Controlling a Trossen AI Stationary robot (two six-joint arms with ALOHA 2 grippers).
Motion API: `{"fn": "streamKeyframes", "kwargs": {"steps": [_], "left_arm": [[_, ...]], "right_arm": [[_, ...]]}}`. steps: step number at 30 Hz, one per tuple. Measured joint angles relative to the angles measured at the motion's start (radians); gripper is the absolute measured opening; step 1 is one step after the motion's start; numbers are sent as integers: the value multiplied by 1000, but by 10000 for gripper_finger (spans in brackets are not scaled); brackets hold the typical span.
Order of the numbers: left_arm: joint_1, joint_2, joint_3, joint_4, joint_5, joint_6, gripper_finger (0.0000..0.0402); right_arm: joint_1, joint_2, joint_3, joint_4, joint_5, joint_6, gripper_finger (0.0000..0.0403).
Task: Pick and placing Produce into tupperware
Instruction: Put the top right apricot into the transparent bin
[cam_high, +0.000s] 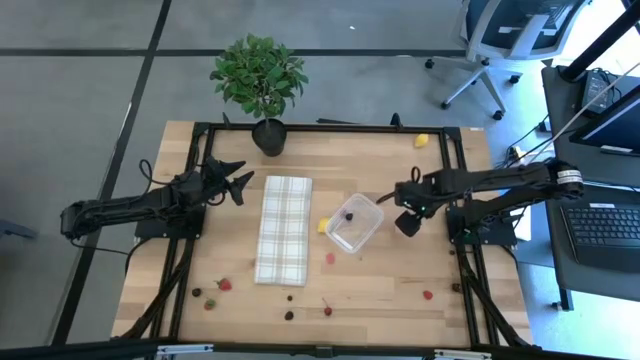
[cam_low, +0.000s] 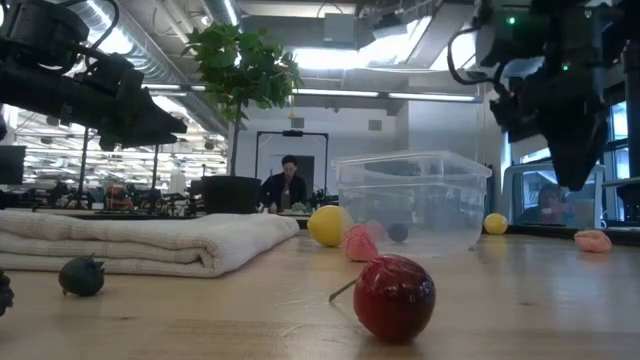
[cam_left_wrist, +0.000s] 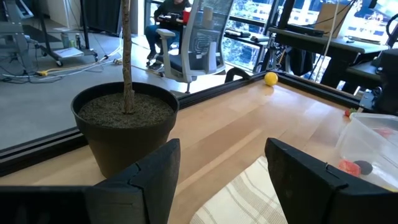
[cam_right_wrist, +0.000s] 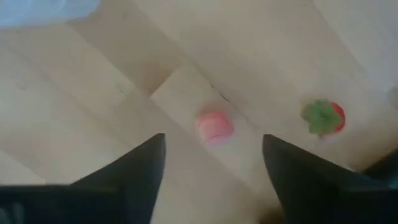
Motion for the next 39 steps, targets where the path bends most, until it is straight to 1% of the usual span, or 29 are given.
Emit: {"fn": "streamKeyframes", "kwargs": {"steps": [3, 6, 11, 14, 19, 25, 30, 39], "left_arm": [[0, 0, 0, 0, 0, 0, 228], [0, 0, 0, 0, 0, 0, 228], [0, 0, 0, 0, 0, 0, 228], [0, 0, 0, 0, 0, 0, 228], [0, 0, 0, 0, 0, 0, 228], [0, 0, 0, 0, 0, 0, 228], [0, 0, 0, 0, 0, 0, 228], [0, 0, 0, 0, 0, 0, 228]], "right_arm": [[2, 3, -27, 33, -2, -52, 308], [3, 3, -56, 35, 2, -68, 317], [3, 3, -105, 59, -1, -46, 319], [3, 3, -136, 122, -20, -46, 319], [3, 3, -187, 208, -22, -46, 319], [3, 3, -239, 238, -21, -46, 318], [3, 3, -273, 293, -27, -45, 296], [3, 29, -275, 295, -19, -47, 229]]}}
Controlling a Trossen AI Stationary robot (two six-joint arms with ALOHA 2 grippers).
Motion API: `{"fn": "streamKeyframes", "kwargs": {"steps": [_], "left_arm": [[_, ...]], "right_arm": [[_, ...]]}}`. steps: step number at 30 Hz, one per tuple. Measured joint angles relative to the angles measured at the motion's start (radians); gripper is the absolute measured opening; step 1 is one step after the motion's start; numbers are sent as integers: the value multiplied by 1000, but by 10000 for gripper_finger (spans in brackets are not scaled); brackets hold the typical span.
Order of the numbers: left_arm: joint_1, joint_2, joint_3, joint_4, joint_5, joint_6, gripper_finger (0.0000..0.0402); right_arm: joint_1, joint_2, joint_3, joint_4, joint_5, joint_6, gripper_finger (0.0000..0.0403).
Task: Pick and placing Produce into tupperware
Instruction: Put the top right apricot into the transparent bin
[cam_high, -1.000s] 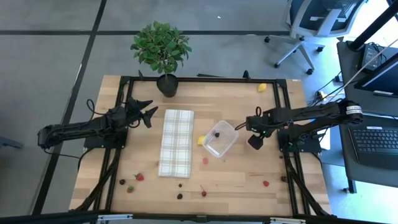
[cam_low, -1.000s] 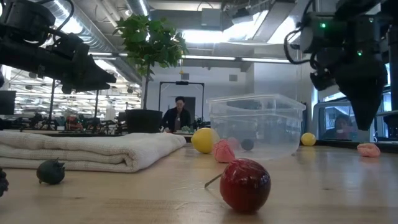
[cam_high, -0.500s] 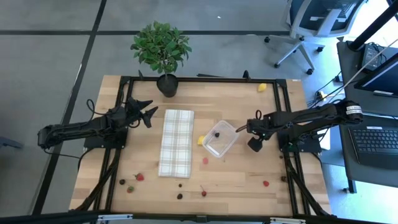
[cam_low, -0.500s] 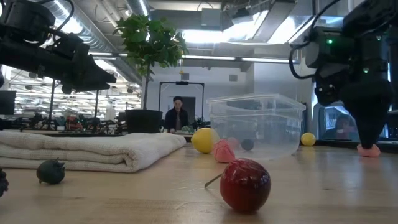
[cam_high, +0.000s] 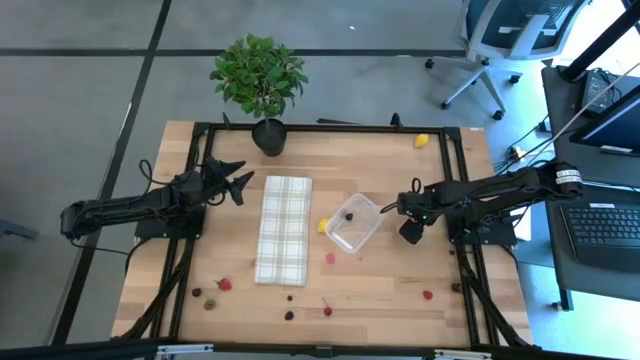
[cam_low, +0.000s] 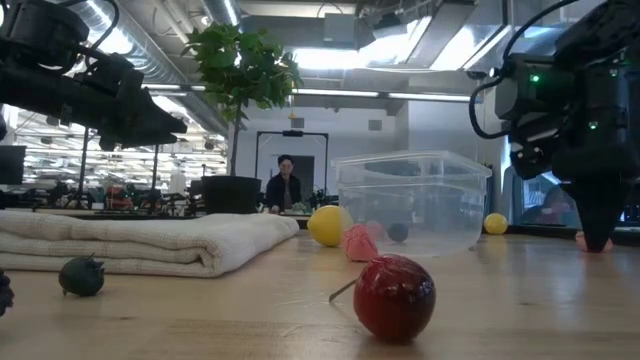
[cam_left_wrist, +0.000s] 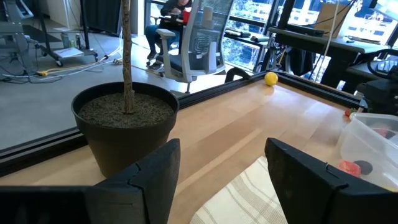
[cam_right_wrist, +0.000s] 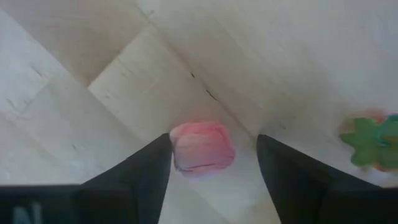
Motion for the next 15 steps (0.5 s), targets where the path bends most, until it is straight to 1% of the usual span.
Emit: {"fn": "streamKeyframes", "kwargs": {"steps": [10, 13, 15], "left_arm": [[0, 0, 0, 0, 0, 0, 228], [0, 0, 0, 0, 0, 0, 228], [0, 0, 0, 0, 0, 0, 228]], "right_arm": [[0, 12, 10, -5, -8, -2, 140], [1, 17, 47, -21, -50, -7, 112], [2, 14, 98, -27, -59, -31, 98]]}}
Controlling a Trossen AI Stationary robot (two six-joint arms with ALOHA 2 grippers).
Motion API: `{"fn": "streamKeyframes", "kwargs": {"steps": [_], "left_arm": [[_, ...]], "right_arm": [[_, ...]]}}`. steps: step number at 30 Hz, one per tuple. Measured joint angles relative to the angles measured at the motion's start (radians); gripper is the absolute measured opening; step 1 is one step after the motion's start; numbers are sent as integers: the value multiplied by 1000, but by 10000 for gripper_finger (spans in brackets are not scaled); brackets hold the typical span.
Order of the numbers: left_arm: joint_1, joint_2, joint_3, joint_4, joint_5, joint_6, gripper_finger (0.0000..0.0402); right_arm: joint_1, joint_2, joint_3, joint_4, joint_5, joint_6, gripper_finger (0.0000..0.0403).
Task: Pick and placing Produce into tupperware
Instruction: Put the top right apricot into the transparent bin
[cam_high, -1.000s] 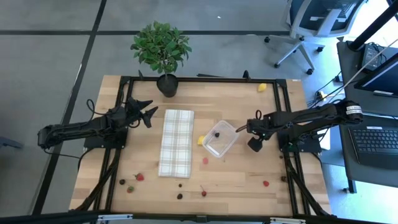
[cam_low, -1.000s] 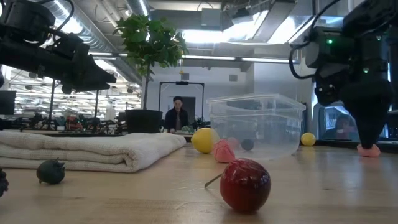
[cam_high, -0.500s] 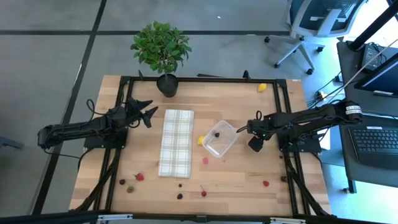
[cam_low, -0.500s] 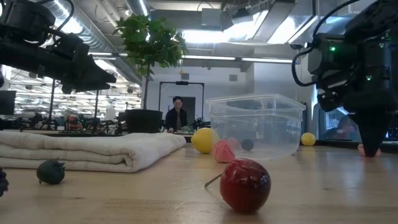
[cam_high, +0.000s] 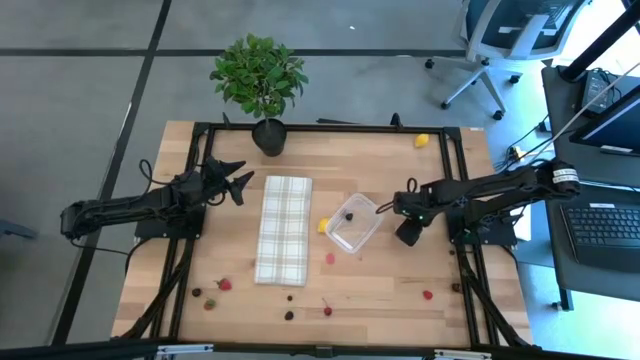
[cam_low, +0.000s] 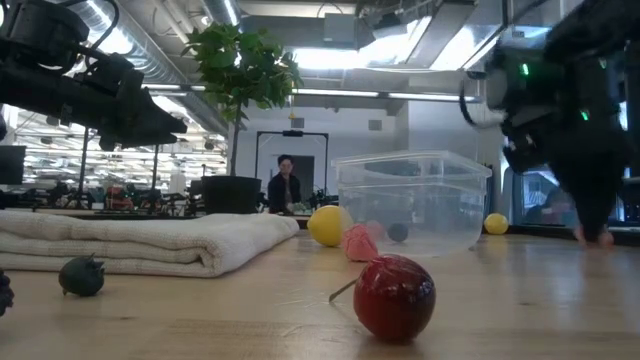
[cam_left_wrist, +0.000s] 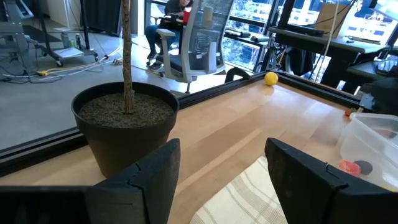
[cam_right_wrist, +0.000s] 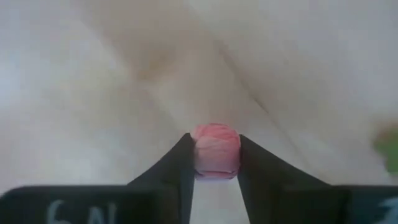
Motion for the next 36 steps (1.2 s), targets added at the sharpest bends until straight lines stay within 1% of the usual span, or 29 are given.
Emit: {"fn": "streamKeyframes", "kwargs": {"steps": [3, 11, 14, 16, 19, 23, 26, 29, 32, 36], "left_arm": [[0, 0, 0, 0, 0, 0, 228], [0, 0, 0, 0, 0, 0, 228], [0, 0, 0, 0, 0, 0, 228], [0, 0, 0, 0, 0, 0, 228], [0, 0, 0, 0, 0, 0, 228], [0, 0, 0, 0, 0, 0, 228], [0, 0, 0, 0, 0, 0, 228], [0, 0, 0, -1, 0, 0, 228], [0, 0, 0, -4, 0, 0, 228], [0, 0, 0, -4, 0, 0, 228]], "right_arm": [[-2, 1, 85, -13, 11, -31, 90], [-10, 1, 385, -10, 32, -102, 91], [-10, 24, 495, -11, 32, -154, 91], [-10, 63, 570, -15, 35, -203, 91], [-10, 163, 684, -37, 37, -274, 91], [-10, 340, 813, -169, 38, -340, 92], [-8, 461, 847, -253, 38, -390, 92], [2, 554, 847, -250, 39, -419, 92], [11, 618, 849, -239, 39, -437, 92], [11, 661, 849, -213, 39, -468, 92]]}}
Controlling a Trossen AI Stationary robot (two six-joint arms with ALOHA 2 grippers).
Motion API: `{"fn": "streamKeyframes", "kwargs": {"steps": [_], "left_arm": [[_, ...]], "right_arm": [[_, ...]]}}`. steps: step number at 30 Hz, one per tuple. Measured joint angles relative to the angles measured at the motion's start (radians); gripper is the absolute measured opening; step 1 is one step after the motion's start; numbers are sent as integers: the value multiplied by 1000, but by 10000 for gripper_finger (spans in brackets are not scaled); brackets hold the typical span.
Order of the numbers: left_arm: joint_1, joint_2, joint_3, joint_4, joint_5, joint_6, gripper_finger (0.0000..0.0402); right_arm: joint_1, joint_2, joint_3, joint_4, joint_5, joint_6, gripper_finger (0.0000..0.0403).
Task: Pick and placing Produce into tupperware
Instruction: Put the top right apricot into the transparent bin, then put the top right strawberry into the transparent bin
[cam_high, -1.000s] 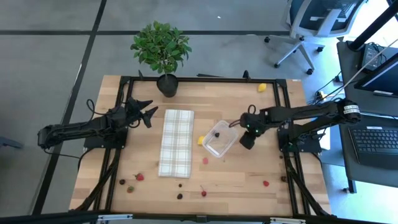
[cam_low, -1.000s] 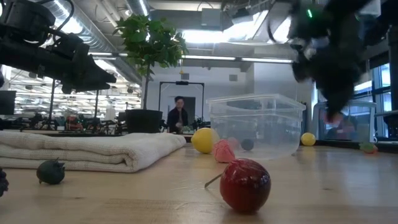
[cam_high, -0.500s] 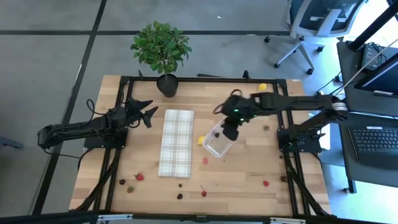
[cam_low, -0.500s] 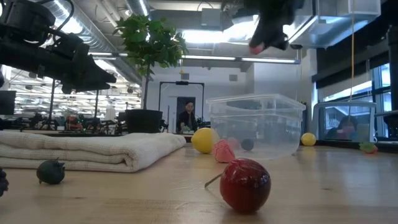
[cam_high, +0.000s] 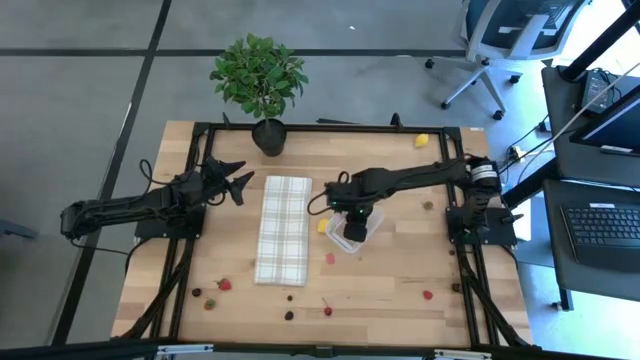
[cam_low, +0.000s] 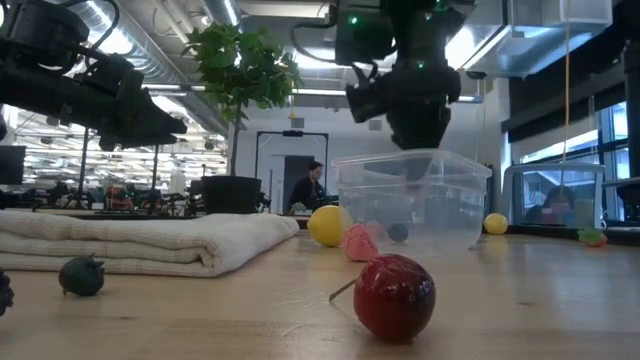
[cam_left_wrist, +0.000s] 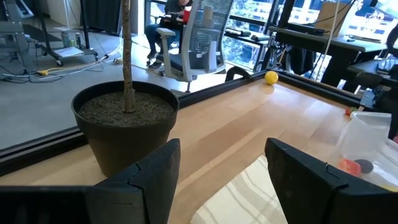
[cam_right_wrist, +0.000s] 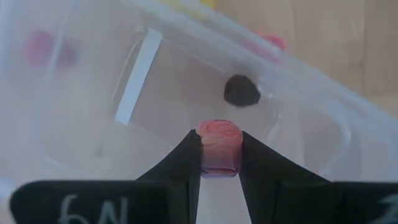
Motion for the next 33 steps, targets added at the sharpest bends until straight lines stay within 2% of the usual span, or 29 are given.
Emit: {"fn": "streamKeyframes", "kwargs": {"steps": [11, 17, 22, 27, 33], "left_arm": [[0, 0, 0, 0, 0, 0, 228], [0, 0, 0, 0, 0, 0, 228], [0, 0, 0, 0, 0, 0, 228], [0, 0, 0, 0, 0, 0, 228], [0, 0, 0, 0, 0, 0, 228]], "right_arm": [[0, 21, 0, 36, 0, -1, 104], [-1, 18, 0, 30, -36, 5, 149], [-1, -7, 25, -66, -60, 49, 198], [7, -115, 58, -162, -6, 18, 224], [-10, -306, 5, -326, 100, -3, 226]]}}
